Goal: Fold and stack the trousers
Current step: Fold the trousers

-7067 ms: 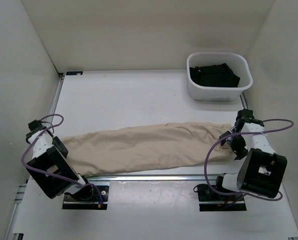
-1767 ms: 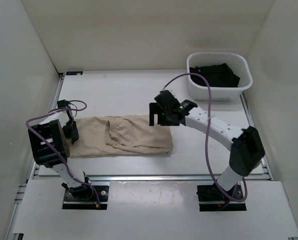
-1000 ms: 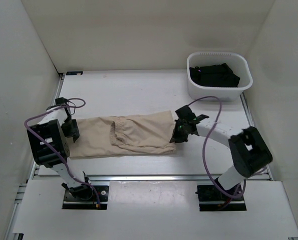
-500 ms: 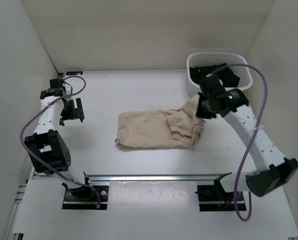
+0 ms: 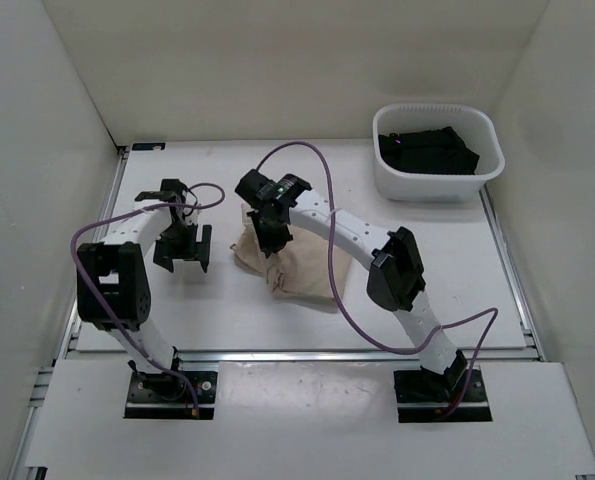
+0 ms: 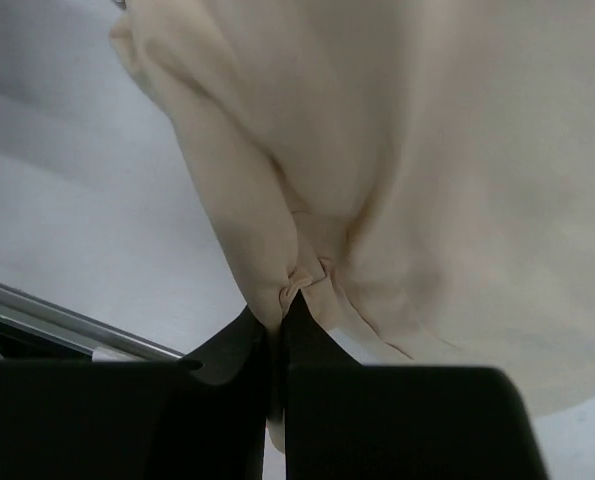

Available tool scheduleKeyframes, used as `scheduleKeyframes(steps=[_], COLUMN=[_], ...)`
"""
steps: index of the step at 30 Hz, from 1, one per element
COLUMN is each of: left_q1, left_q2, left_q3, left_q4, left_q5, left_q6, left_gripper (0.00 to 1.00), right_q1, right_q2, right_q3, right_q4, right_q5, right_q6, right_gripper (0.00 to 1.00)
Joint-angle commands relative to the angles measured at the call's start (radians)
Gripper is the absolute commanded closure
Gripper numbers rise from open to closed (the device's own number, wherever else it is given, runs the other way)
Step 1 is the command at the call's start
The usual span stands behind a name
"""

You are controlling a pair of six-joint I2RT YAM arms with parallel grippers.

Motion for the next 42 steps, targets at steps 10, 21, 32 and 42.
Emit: scheduleKeyframes(steps=[10,21,32,42], left_q1=[0.008,0.008,-0.089,-0.124], left_q2=[0.010,-0.027,-0.033,0.151], left_q3=[-0.028,-0.028,0.238,0.185], left_q4=[0.079,0.070,0.015,0.106], left_q5=[-0.039,-0.062,0.010,-0.039], left_q6=[-0.002,-0.002,-0.002,-0.002], left_gripper=[0.00,0.00,0.00,0.00], right_q1=[-0.087,-0.118,-0.262,-0.414], right_q2=[0.054,0.002,-0.501,-0.411], right_q3=[-0.009,-0.017,-0.732,-0.946], right_q4=[0.395,0.448,0.307,0.643], right_q5=[-0.146,-0.118,0.207,-0.057], right_q6=[0.238,0.260,0.426,0.342], right_gripper=[0.99,0.10,0.11,0.03])
